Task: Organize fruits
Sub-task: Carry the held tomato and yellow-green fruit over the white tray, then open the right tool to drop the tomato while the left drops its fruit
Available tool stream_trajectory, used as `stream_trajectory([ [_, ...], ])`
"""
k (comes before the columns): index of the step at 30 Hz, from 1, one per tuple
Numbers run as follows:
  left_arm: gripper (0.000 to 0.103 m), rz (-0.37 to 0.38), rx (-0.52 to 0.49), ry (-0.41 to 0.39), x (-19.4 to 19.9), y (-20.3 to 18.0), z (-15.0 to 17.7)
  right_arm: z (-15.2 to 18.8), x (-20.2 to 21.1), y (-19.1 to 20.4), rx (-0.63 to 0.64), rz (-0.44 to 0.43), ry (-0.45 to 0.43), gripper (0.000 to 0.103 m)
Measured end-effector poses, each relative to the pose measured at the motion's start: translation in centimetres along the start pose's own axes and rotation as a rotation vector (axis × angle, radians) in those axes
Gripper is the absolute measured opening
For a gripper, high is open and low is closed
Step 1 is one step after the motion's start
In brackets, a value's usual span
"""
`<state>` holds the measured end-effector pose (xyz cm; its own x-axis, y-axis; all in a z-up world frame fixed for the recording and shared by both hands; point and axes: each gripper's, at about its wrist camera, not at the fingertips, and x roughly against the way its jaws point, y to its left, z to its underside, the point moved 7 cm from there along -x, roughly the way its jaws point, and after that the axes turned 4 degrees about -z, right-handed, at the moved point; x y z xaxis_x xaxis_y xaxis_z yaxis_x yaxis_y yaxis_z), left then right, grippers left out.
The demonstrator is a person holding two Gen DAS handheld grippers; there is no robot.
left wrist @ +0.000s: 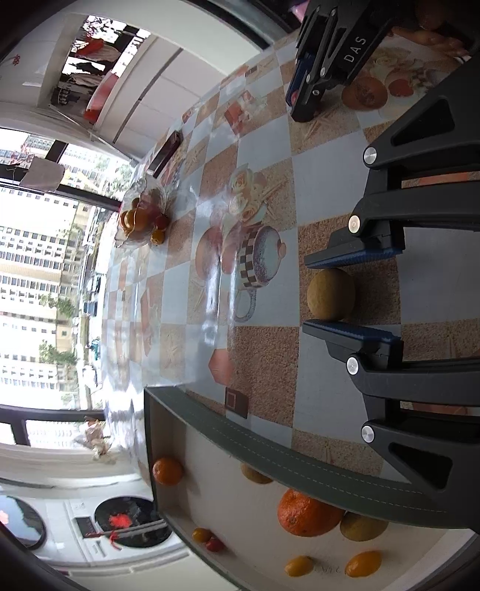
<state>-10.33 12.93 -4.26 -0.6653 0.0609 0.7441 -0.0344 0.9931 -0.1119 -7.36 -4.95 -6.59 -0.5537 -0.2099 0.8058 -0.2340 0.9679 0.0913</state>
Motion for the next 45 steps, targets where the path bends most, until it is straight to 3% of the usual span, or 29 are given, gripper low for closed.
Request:
stream_trajectory([
  [4,0.029,0.083,0.061,0.053,0.6,0.2,-0.3,-0.4,1.2,-0.5,-0.047,-0.05,0.032,0.024],
  [9,0.029,0.114,0.063,0.0,3.4,0.2,-1.9,-1.3,2.2,0.2,-0.086,-0.109,0.069,0.024],
  [15,0.029,0.05,0.082,-0.029,5.5,3.8,-4.1,-3.2,2.1,4.3,-0.058,-0.18,0.092,0.024],
  [19,0.029,-0.074,0.105,-0.038,5.9,8.6,-5.2,-4.7,1.3,8.3,-0.001,-0.222,0.106,0.024],
  [27,0.029,-0.205,0.179,0.008,4.8,15.4,-4.4,-6.9,-0.6,18.3,0.1,-0.346,0.139,0.024],
  [37,0.029,-0.248,0.198,0.054,3.4,17.6,-3.1,-6.7,-3.2,27.0,0.165,-0.486,0.19,0.024],
  [45,0.029,-0.263,0.188,0.06,3.5,17.8,-2.7,-5.8,-5.0,27.7,0.233,-0.428,0.28,0.023],
])
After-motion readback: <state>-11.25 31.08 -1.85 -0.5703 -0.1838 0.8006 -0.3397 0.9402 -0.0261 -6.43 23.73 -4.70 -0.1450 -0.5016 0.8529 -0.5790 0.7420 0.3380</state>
